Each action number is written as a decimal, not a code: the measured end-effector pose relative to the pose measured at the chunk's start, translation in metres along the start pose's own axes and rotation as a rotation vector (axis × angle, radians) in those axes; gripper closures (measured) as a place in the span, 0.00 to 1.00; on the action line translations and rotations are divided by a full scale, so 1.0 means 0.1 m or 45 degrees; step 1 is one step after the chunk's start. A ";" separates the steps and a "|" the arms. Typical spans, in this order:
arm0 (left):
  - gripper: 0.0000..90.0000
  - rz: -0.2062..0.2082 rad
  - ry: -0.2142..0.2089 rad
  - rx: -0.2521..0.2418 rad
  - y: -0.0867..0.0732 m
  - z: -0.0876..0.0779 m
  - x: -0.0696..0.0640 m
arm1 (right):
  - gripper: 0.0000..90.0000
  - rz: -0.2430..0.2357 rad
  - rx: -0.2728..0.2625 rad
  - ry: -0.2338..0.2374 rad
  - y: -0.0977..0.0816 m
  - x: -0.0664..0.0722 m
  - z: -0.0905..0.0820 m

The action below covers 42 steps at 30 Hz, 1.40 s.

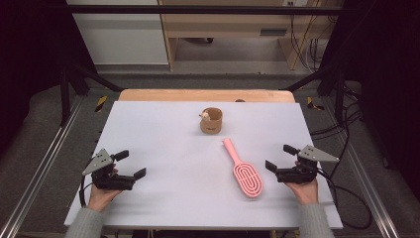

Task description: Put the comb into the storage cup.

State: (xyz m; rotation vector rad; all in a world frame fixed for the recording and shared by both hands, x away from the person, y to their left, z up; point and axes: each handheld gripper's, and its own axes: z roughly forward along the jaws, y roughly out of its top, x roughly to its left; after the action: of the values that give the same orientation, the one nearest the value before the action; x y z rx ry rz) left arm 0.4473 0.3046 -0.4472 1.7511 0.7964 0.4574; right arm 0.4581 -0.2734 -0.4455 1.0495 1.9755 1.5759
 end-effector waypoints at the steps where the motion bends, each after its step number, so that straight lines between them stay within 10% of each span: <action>1: 0.00 0.000 -0.001 0.000 0.00 0.00 0.00 | 0.00 -0.002 0.000 0.002 0.00 0.00 0.00; 42: 0.00 -0.006 0.012 0.018 -0.02 0.01 0.02 | 0.07 -0.090 0.172 -0.084 0.17 0.24 0.27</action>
State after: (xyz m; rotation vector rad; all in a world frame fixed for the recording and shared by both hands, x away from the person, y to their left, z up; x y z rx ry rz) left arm 0.4485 0.3056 -0.4497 1.7605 0.8123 0.4582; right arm 0.4670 -0.2361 -0.4334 1.0560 2.0743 1.3705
